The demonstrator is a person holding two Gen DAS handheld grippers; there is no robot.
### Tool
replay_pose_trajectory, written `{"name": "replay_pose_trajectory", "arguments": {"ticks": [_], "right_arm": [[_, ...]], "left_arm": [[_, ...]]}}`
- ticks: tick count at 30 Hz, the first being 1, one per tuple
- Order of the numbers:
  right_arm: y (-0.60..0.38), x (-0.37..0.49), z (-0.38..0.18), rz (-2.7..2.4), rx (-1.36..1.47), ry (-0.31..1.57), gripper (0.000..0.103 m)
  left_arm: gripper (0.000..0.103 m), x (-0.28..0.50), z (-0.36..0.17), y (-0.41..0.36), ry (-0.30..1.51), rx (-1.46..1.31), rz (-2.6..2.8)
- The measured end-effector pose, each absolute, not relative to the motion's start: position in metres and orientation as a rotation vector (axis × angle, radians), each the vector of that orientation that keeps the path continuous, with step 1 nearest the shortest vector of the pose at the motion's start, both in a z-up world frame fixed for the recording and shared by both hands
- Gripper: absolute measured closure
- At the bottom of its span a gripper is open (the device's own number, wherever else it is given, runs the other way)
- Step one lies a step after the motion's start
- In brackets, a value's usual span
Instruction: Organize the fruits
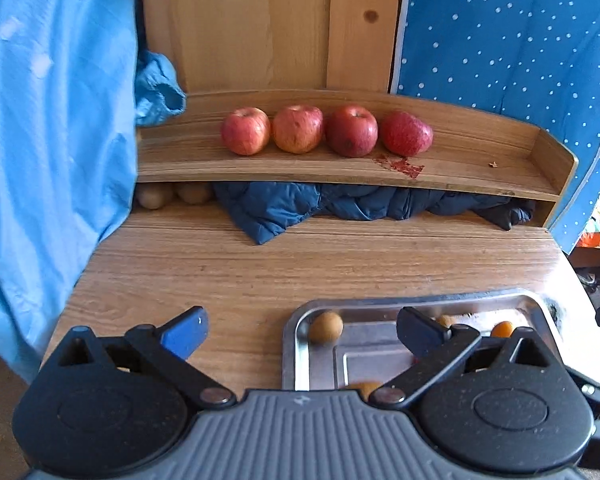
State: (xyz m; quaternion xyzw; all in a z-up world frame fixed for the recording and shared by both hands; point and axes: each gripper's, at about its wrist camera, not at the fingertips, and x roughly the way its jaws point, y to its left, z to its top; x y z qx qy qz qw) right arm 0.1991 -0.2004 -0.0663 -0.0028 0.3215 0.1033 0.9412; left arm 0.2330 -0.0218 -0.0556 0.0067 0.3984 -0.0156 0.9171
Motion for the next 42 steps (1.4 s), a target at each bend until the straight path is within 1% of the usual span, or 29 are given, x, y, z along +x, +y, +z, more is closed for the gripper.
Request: {"name": "replay_pose_trajectory", "arguments": {"ticks": [5, 10, 17, 30, 42], "right_arm": [[-0.214, 0.166, -0.065, 0.207, 0.016, 0.647, 0.001], [-0.224, 0.129, -0.070, 0.222, 0.033, 0.639, 0.001], [-0.228, 0.102, -0.069, 0.227, 0.009, 0.665, 0.001], [-0.228, 0.087, -0.088, 0.196, 0.015, 0.776, 0.001], [-0.223, 0.085, -0.087, 0.227, 0.003, 0.786, 0.001]], "left_arm": [[0.001, 0.200, -0.059, -0.025, 0.839, 0.012, -0.012], [0.001, 0.159, -0.060, -0.028, 0.812, -0.006, -0.008], [0.001, 0.116, -0.060, -0.023, 0.799, -0.068, -0.020], [0.001, 0.085, -0.078, -0.020, 0.865, -0.050, -0.038], [0.001, 0.081, -0.079, -0.019, 0.873, -0.048, -0.035]]}}
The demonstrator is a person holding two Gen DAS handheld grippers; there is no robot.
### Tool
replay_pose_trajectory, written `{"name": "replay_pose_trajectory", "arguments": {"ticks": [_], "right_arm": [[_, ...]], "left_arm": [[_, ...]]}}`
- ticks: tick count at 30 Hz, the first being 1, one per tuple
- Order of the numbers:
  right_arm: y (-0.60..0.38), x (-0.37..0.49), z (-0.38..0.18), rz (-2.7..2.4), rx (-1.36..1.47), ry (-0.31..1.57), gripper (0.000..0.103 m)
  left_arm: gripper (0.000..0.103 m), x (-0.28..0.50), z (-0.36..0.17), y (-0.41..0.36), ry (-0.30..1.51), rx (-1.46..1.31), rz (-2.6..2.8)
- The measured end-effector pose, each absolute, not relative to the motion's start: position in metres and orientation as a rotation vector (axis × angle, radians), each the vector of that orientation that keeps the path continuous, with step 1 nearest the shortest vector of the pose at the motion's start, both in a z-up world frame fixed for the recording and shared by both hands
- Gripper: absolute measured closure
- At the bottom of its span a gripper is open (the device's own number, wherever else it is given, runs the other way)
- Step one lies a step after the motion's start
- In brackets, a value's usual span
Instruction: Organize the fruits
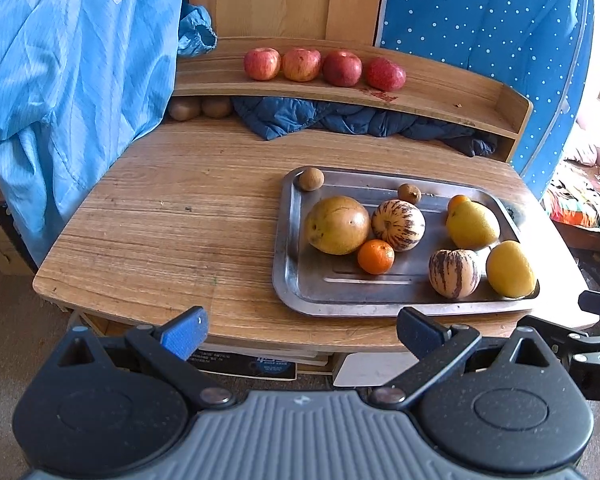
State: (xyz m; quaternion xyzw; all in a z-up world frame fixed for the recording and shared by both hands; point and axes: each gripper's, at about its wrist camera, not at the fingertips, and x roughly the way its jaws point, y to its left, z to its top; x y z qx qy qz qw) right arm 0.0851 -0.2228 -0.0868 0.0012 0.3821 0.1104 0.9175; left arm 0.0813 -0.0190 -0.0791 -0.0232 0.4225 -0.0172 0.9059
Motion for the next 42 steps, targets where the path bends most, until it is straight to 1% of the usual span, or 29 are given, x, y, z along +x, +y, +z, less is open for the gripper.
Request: {"name": "replay_pose_trajectory", "arguments": {"ticks": [42], "right_arm": [[-0.2234, 0.0908, -0.0917, 0.254, 0.009, 0.817, 0.001]], "left_arm": [[0.001, 0.0847, -0.0821, -0.0177, 0.889, -0.051, -0.032]]}}
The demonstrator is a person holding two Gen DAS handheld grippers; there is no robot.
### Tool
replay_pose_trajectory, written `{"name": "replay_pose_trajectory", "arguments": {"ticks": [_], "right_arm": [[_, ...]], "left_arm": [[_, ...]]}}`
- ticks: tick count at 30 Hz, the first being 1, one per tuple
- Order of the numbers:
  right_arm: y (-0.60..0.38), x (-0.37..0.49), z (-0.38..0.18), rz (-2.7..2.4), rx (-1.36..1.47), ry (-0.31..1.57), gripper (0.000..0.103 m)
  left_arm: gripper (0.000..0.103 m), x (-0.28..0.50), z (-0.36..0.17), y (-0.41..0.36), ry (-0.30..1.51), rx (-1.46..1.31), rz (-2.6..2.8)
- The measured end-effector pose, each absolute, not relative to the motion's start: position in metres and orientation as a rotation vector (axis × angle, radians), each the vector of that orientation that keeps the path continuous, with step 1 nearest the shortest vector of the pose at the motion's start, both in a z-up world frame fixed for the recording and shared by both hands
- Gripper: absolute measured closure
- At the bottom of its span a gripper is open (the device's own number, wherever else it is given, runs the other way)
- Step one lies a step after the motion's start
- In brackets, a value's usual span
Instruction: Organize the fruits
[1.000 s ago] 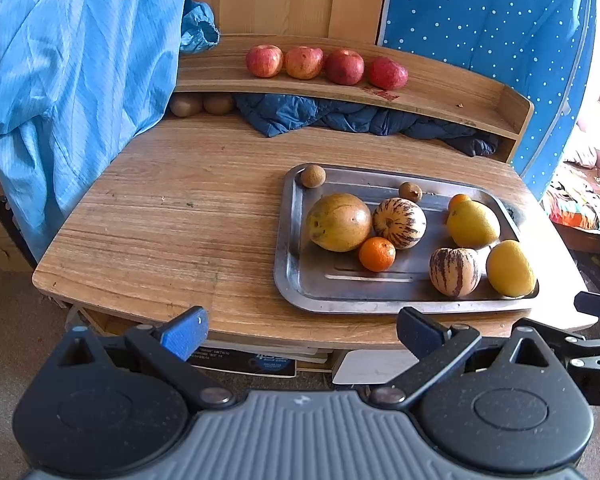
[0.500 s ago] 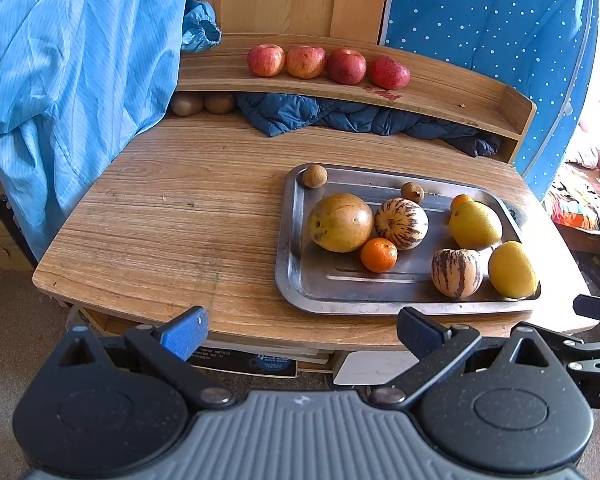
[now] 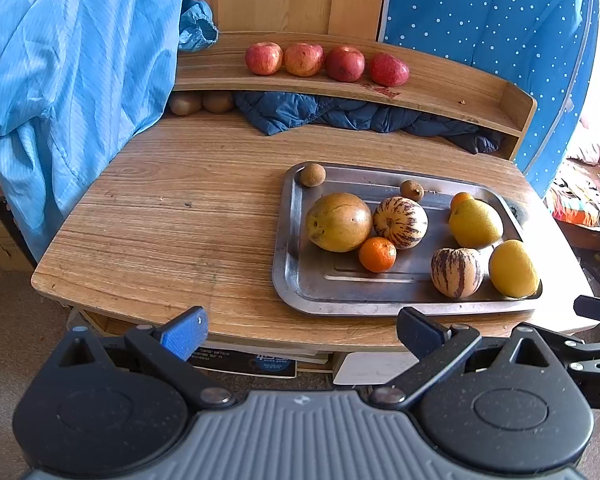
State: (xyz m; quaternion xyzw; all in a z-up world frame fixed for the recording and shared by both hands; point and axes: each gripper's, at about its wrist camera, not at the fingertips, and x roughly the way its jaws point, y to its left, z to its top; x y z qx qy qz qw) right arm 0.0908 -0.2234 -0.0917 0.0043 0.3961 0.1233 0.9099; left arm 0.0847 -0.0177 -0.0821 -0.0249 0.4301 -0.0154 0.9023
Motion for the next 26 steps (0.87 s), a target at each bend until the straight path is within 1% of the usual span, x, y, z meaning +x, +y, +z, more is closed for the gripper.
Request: {"name": "replay_pose_trajectory", "arguments": {"ticks": [7, 26], "right_arm": [[-0.2230, 0.0914, -0.0923, 0.255, 0.007, 0.821, 0.001], [-0.2169, 0.0934, -0.0939, 0.278, -0.017, 0.826, 0.001]], "left_arm": [[0.001, 0.0856, -0.0811, -0.0238, 0.902, 0.036, 0.046], [0.001, 0.0879, -0.0804, -0.0195, 0.912, 0.024, 0.041]]}}
